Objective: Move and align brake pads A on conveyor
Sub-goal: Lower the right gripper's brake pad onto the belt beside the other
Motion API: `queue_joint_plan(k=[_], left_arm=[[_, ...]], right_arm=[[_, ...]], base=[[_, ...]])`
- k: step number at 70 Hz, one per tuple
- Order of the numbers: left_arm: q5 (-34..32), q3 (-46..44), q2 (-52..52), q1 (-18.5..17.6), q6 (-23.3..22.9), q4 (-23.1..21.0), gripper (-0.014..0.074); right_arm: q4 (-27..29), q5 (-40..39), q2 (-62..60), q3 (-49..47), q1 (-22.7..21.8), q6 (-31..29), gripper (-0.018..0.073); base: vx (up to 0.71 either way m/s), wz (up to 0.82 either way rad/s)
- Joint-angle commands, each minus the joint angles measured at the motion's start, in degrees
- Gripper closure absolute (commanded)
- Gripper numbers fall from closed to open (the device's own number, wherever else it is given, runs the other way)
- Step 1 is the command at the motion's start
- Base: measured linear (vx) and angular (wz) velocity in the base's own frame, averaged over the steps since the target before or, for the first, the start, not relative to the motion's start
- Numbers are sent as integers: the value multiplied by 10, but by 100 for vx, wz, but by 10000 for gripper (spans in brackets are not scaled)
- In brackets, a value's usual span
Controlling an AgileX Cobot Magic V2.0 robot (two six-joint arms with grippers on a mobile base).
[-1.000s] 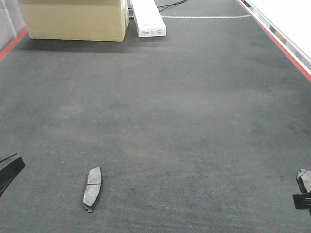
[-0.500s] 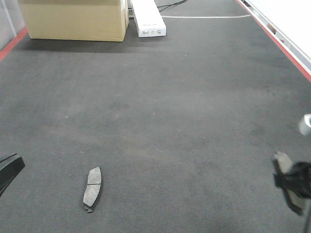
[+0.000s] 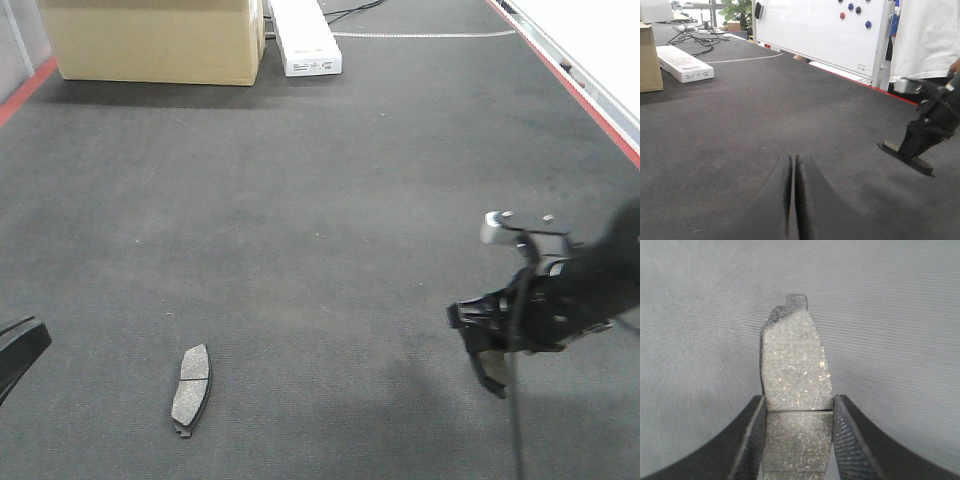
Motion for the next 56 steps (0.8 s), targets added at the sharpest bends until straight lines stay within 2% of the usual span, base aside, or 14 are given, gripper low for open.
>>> queue_joint_plan(k=[1,38,56], left_arm=[[-19,-13,0,-2,1,-4,603],[-19,-13,0,-2,1,-4,603],[-19,-13,0,-2,1,-4,603]], right_arm=[[-43,-29,3,-29,0,62,472],[-48,-68,63,-31,0,34,454],[-48,-53,63,-31,0,34,358]], base=[[0,0],[0,0],[0,0]])
